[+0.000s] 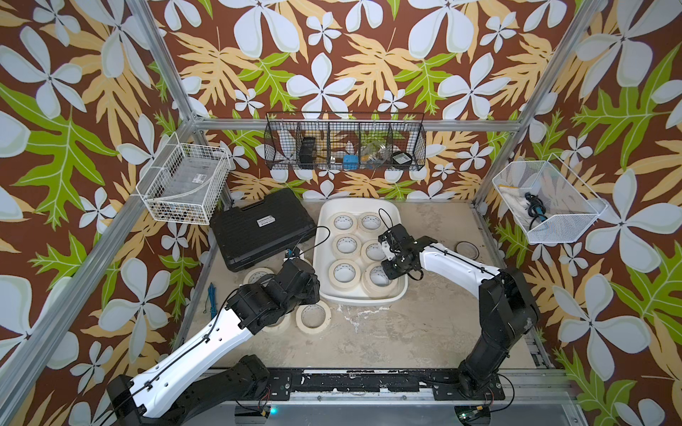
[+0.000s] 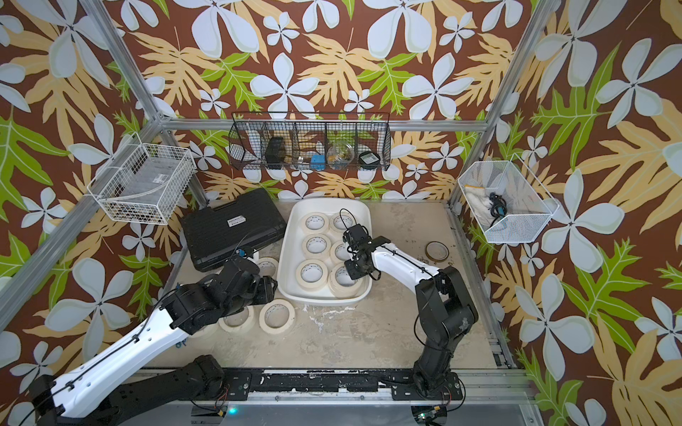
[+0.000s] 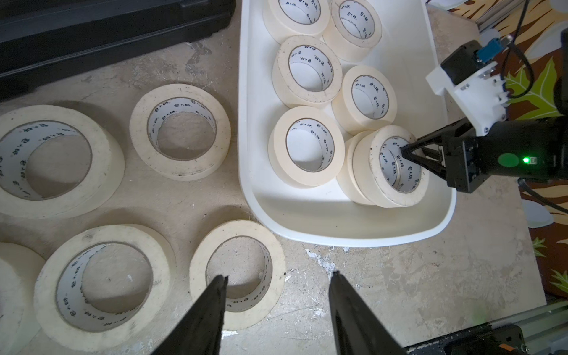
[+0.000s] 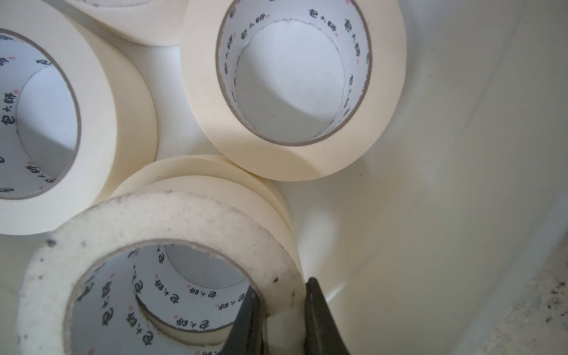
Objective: Take out the art tape in the storage box
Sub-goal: Pick up the art tape from the storage box.
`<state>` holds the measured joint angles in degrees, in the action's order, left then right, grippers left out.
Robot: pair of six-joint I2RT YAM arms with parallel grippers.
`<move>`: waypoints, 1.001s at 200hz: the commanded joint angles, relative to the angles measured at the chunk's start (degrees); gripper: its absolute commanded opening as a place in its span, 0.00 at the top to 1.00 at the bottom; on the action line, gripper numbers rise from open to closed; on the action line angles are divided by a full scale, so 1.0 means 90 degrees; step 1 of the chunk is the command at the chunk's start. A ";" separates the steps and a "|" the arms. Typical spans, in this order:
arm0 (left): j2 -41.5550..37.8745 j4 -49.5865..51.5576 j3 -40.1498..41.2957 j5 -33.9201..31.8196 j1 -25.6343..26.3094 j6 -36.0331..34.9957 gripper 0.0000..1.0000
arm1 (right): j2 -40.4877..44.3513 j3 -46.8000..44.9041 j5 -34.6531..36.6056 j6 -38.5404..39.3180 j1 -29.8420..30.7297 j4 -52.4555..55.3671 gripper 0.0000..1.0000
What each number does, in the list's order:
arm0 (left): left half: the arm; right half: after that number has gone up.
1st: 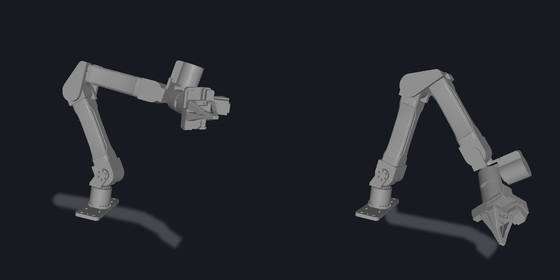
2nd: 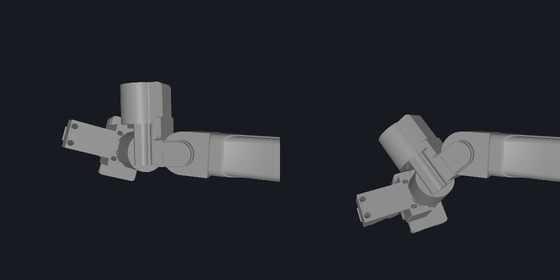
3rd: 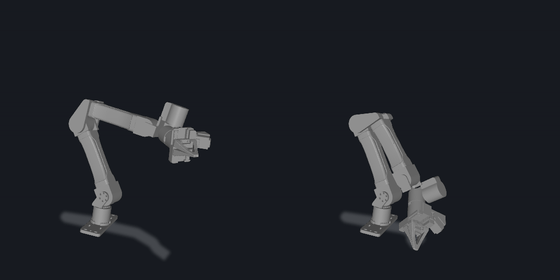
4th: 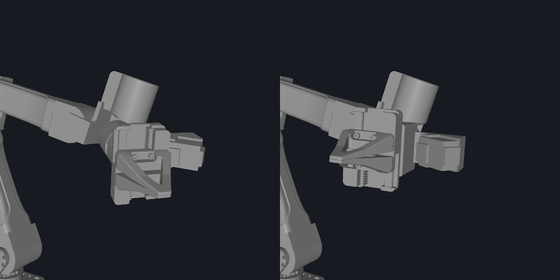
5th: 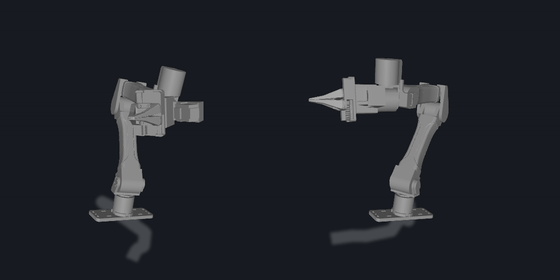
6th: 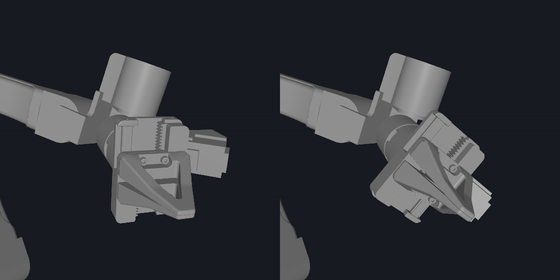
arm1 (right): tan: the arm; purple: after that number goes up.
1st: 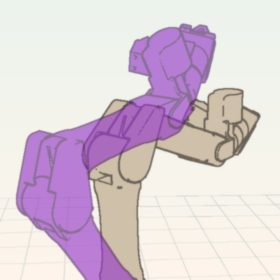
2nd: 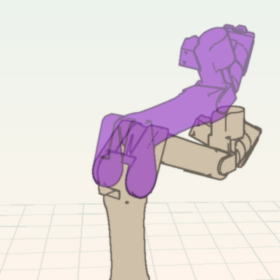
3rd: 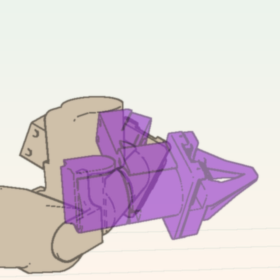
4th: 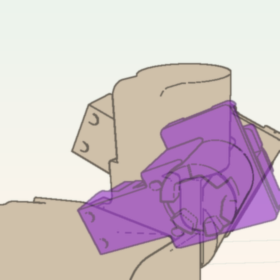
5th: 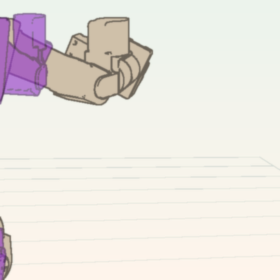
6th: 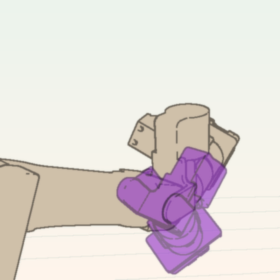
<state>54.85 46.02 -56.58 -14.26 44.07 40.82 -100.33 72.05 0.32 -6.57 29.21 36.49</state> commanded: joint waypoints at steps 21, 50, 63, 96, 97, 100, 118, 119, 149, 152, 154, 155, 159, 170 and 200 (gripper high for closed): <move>0.0263 -0.0284 -0.0246 0.0185 -0.0005 -0.0084 0.43 | 0.0543 -0.0004 -0.0170 -0.0400 -0.0001 0.0168 0.93; 0.0787 -0.0297 -0.0795 0.0355 0.0025 -0.0273 0.44 | 0.1033 -0.0085 -0.0251 -0.0740 0.0002 0.0352 0.96; 0.1033 -0.0299 -0.1074 0.0360 0.0075 -0.0337 0.44 | 0.1262 -0.0122 -0.0254 -0.0872 0.0006 0.0422 0.97; 0.1685 -0.0268 -0.1816 0.0366 0.0274 -0.0524 0.44 | 0.1794 -0.0144 -0.0108 -0.1205 0.0062 0.0626 0.98; 0.1702 -0.0264 -0.1837 0.0365 0.0281 -0.0533 0.44 | 0.1808 -0.0144 -0.0101 -0.1214 0.0068 0.0635 0.98; 0.1761 -0.0268 -0.1887 0.0369 0.0314 -0.0547 0.44 | 0.1853 -0.0139 -0.0085 -0.1243 0.0082 0.0654 0.98; 0.2136 -0.0252 -0.2278 0.0309 0.0509 -0.0594 0.44 | 0.2046 -0.0098 0.0020 -0.1380 0.0208 0.0761 0.99; 0.2157 -0.0251 -0.2302 0.0307 0.0516 -0.0592 0.44 | 0.2056 -0.0102 0.0031 -0.1390 0.0215 0.0761 0.99; 0.2788 -0.0226 -0.2833 0.0092 0.0886 -0.0638 0.43 | 0.2254 -0.0122 0.0171 -0.1682 0.0418 0.0866 1.00; 0.2850 -0.0213 -0.2866 0.0070 0.0912 -0.0627 0.43 | 0.2280 -0.0129 0.0177 -0.1703 0.0430 0.0868 1.00; 0.2895 -0.0214 -0.2891 0.0066 0.0938 -0.0626 0.43 | 0.2288 -0.0141 0.0179 -0.1722 0.0439 0.0868 1.00; 0.2917 -0.0217 -0.2902 0.0059 0.0958 -0.0623 0.43 | 0.2294 -0.0143 0.0189 -0.1731 0.0442 0.0868 1.00; 0.2989 -0.0227 -0.2942 0.0046 0.0995 -0.0614 0.43 | 0.2310 -0.0159 0.0214 -0.1767 0.0468 0.0865 1.00; 0.3213 -0.0222 -0.3031 -0.0029 0.1095 -0.0597 0.43 | 0.2339 -0.0193 0.0248 -0.1823 0.0527 0.0853 1.00; 0.3795 -0.0281 -0.3196 -0.0141 0.1295 -0.0578 0.43 | 0.2376 -0.0231 0.0260 -0.1904 0.0612 0.0867 1.00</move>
<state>86.26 43.94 -84.31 -13.78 54.81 35.92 -79.59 70.15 1.72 -21.87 34.22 44.71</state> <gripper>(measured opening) 0.568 0.212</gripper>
